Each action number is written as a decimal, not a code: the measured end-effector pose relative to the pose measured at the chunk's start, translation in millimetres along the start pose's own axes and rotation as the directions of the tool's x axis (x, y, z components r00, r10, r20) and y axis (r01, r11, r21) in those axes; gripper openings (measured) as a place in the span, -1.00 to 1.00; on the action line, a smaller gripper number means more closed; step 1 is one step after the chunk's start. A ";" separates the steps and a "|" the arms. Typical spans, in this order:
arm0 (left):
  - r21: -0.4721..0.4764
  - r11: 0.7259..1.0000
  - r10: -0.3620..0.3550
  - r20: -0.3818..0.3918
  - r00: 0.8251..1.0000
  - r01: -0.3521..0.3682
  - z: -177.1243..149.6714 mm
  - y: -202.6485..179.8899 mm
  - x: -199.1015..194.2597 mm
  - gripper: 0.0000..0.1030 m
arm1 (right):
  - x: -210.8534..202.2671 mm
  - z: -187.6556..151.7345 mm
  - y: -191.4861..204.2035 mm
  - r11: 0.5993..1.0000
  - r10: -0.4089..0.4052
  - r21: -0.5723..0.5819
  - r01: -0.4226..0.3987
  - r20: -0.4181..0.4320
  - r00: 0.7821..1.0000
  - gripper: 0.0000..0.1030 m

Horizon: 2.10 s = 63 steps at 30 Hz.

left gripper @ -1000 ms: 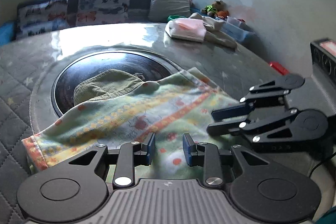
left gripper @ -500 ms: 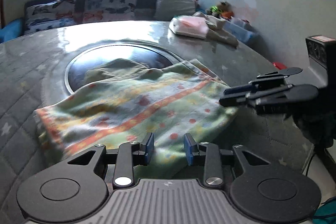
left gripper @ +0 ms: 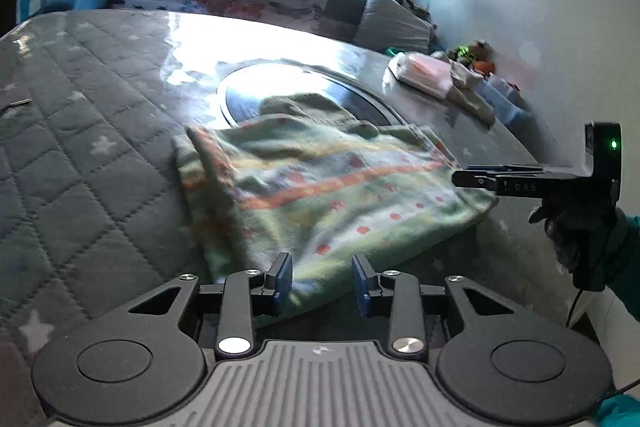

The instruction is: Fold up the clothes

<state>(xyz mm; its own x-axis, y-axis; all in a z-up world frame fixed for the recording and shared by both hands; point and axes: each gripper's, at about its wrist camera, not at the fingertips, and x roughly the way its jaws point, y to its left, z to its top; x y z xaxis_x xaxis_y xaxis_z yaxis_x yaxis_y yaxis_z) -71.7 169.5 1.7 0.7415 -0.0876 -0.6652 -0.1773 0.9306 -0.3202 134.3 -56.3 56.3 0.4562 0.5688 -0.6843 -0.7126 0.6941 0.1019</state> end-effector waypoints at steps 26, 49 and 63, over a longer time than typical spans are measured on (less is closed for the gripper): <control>-0.063 0.994 0.087 -0.016 0.996 -0.088 29.2 20.3 31.4 -0.62 | 1.0 -11.7 -8.4 0.993 -0.055 0.106 0.056 -0.005 0.998 -0.81; 0.117 0.993 -0.017 0.027 1.000 0.014 73.6 -32.8 65.7 -0.51 | -20.0 -16.6 -47.0 0.967 -0.184 0.186 0.173 0.045 0.982 -0.58; 0.099 0.995 0.033 -0.022 0.999 -0.030 77.5 -26.2 93.6 -0.50 | -32.5 -18.6 -28.7 0.978 -0.172 0.130 0.161 0.076 0.982 -0.18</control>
<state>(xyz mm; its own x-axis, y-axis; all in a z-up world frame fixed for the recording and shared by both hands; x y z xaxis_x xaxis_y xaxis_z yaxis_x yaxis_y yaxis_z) 52.5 164.5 0.1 0.7206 -0.0650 -0.6903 -0.1346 0.9635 -0.2313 130.0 -102.9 62.2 0.6112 0.4726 -0.6349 -0.5540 0.8284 0.0833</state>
